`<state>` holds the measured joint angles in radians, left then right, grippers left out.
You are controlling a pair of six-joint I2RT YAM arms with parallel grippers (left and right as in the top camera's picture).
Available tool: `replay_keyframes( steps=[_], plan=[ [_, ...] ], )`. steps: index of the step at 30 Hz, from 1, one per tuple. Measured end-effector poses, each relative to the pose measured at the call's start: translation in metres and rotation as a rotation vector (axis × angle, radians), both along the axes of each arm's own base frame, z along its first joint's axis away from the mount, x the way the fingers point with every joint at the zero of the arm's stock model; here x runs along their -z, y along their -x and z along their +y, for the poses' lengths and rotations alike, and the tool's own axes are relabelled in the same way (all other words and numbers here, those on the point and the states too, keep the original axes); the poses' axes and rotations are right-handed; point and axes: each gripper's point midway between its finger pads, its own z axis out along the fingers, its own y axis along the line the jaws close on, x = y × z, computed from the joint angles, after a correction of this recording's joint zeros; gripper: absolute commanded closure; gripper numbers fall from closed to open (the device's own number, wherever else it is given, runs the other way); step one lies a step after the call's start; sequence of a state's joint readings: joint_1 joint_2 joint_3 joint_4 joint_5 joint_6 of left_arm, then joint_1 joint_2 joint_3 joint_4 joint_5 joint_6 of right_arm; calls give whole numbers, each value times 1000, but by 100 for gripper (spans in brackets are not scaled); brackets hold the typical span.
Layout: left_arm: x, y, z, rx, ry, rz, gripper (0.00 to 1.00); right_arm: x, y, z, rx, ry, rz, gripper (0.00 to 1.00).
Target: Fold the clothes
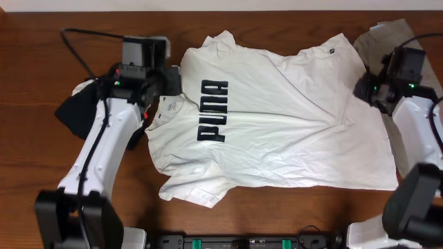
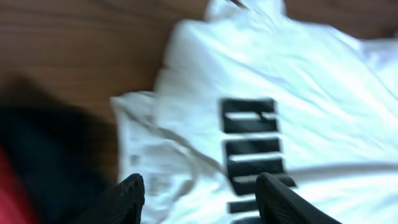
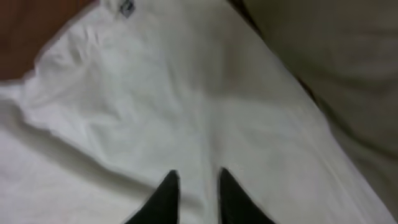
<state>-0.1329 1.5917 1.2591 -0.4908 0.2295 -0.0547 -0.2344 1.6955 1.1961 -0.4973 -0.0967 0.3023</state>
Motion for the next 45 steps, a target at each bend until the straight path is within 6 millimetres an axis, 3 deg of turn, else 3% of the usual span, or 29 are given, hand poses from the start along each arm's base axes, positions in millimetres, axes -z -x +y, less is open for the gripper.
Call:
replay_keyframes(
  steps=[6,15,21,26,31,34,38,40,45],
  plan=[
    [11,13,-16,70,74,76,41,46,-40,-9,-2,5,-49,93],
    [23,35,-19,84,88,181,45,104,-63,-19,13,6,-62,94],
    [26,41,-18,85,88,207,47,107,-64,-35,64,61,-49,99],
    [26,41,-18,85,88,207,47,108,-45,-80,187,115,12,97],
    [25,40,-18,85,88,203,47,107,-29,-122,249,77,7,75],
    [25,40,-18,85,88,202,46,103,-29,-124,208,0,-28,56],
    [25,40,-18,85,88,201,45,95,-29,-112,141,-81,-58,43],
    [25,40,-18,85,89,201,46,88,-29,-106,119,-100,-72,43],
    [25,40,-18,85,89,201,45,60,-30,-108,125,-77,-117,64]
  ],
)
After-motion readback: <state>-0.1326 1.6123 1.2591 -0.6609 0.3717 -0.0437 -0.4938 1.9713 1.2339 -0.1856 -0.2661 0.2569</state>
